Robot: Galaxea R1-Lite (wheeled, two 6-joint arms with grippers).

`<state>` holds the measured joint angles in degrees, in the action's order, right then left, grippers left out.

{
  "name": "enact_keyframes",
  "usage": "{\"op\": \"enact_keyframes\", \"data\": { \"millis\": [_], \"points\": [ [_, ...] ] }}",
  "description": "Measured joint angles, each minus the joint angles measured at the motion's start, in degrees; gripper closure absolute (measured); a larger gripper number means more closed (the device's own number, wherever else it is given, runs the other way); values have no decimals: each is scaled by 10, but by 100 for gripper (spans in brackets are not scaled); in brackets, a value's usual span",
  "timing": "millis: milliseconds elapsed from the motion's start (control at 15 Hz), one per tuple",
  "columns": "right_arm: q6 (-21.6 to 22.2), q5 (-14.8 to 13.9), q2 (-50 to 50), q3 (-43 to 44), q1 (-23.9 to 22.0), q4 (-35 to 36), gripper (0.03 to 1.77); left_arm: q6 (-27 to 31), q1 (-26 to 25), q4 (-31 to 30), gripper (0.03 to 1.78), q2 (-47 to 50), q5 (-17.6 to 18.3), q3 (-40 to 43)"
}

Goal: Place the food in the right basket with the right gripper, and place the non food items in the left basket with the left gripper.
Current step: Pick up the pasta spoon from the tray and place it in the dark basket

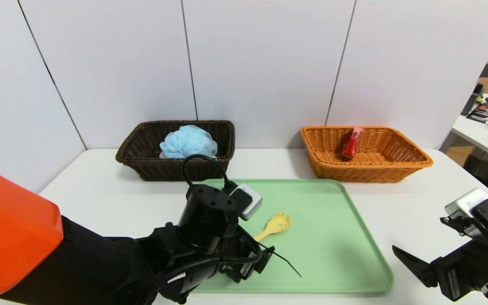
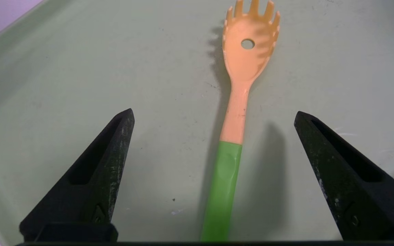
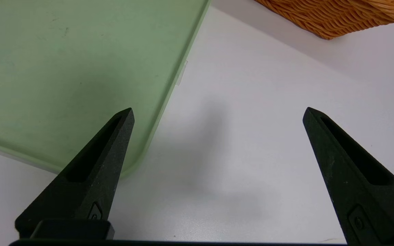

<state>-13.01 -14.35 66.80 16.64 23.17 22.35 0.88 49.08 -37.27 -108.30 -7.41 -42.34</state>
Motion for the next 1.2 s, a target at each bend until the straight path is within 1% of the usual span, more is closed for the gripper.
{"op": "enact_keyframes", "data": {
  "millis": [667, 733, 867, 1000, 1200],
  "points": [
    [-1, 0, 0, 0, 2, 0, 10, -20, -4, 5, 14, -19, 0, 6],
    [-1, 0, 0, 0, 2, 0, 10, -20, -4, 5, 21, -19, 0, 7],
    [-1, 0, 0, 0, 2, 0, 10, -21, -3, 5, 51, -20, 0, 8],
    [-1, 0, 0, 0, 2, 0, 10, -25, -3, 6, 76, -20, 0, 8],
    [0, 0, 0, -1, 2, 0, 10, -24, -3, 6, 102, -20, 0, 9]
  ]
}}
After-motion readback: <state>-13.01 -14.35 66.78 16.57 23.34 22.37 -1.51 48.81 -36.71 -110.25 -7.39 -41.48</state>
